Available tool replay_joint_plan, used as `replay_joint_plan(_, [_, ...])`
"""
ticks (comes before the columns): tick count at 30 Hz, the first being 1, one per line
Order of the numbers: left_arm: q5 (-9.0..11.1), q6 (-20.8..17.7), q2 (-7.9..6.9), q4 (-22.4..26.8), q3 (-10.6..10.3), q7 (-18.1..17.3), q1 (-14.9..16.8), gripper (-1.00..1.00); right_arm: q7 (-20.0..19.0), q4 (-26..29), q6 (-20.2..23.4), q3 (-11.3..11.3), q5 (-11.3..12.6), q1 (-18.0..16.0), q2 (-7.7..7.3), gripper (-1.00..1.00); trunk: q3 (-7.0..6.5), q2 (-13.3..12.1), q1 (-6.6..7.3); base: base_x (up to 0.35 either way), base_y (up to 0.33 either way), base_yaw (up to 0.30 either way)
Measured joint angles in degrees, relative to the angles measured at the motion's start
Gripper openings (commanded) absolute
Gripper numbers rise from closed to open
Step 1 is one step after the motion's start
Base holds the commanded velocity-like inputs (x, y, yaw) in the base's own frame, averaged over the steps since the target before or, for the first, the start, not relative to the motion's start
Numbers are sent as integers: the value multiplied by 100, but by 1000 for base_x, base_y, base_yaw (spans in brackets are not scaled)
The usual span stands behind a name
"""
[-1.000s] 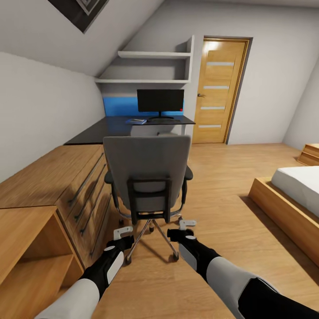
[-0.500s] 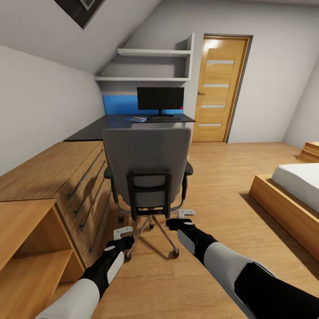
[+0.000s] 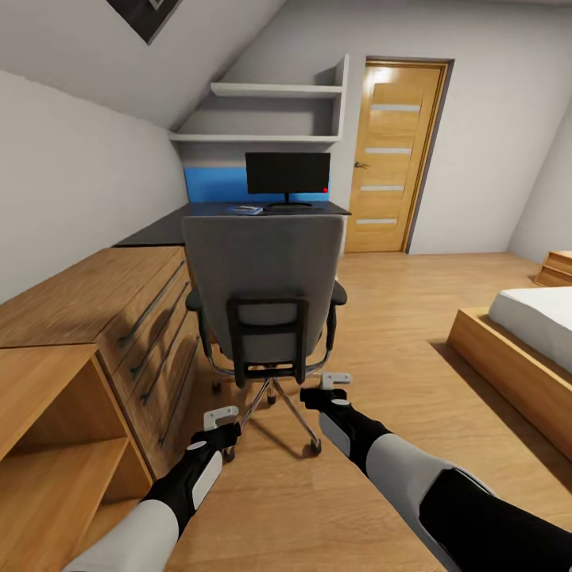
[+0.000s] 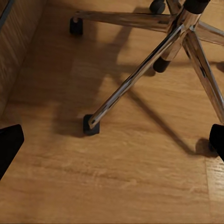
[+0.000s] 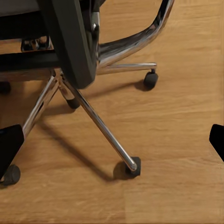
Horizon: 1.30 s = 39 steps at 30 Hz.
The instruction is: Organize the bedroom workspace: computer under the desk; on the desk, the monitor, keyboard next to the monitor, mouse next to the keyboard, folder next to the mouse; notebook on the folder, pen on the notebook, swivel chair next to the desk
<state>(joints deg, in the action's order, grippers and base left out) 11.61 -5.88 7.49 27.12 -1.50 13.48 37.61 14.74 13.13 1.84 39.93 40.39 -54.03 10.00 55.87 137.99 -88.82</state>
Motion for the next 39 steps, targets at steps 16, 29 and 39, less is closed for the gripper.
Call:
replay_joint_plan(16, [-13,249,1,37,3,8,0,100,-147,-11,-1332,-6,-697,264,0,100,300,527,-294,0,0,0])
replay_joint_plan(29, [2,107,11,765,-1,-22,0,100,-208,-8,-1587,-2,-762,309,0,100,500,539,-317,0,0,0])
replay_joint_plan(39, [-6,96,-13,434,-4,-10,0,100,-216,-8,-1594,1,-770,310,0,100,500,539,-317,0,0,0])
